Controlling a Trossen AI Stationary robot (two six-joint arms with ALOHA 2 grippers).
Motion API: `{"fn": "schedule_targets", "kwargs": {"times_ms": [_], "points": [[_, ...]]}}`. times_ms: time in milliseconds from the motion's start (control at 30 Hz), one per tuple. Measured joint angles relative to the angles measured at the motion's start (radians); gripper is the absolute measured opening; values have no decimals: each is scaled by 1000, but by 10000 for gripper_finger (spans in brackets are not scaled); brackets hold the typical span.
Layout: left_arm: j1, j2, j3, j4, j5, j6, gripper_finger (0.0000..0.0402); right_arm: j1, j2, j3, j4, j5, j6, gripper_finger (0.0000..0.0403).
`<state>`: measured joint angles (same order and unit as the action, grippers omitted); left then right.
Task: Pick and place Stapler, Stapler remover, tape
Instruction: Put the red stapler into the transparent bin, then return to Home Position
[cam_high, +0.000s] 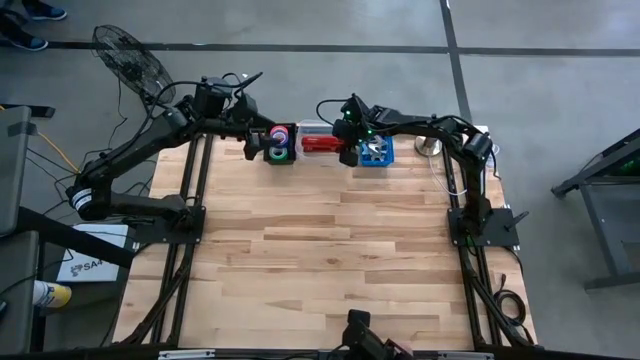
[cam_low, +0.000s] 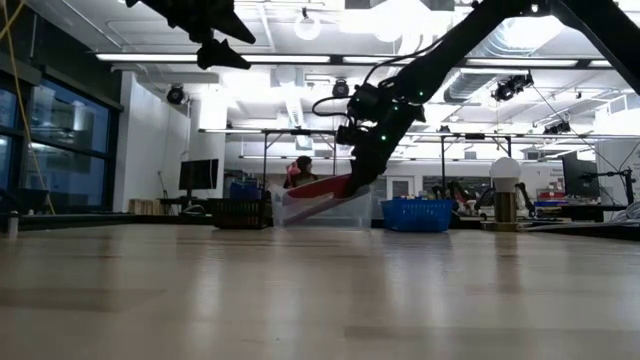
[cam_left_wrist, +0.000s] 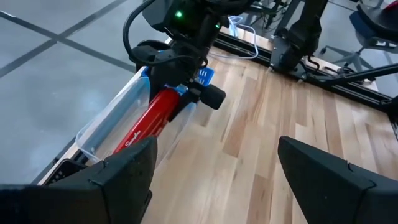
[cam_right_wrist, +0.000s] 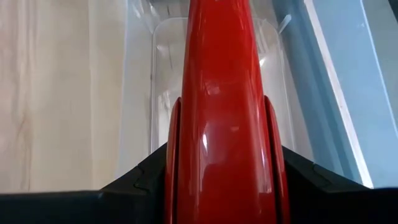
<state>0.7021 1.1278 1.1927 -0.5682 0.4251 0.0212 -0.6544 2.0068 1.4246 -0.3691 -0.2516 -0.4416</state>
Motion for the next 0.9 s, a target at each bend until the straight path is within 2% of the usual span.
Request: {"fn": "schedule_targets", "kwargs": {"times_ms": [433, 600, 667, 900], "points": [[-2, 0, 0, -1, -25, -19, 327, 6, 1, 0, -2, 6, 61, 189], [-2, 0, 0, -2, -25, -19, 327, 23, 1, 2, 3, 68, 101, 271], [-2, 0, 0, -3, -27, -19, 327, 30, 1, 3, 2, 88, 104, 291], [-2, 0, 0, -8, -27, -21, 327, 45, -3, 3, -21, 120, 129, 304]]}}
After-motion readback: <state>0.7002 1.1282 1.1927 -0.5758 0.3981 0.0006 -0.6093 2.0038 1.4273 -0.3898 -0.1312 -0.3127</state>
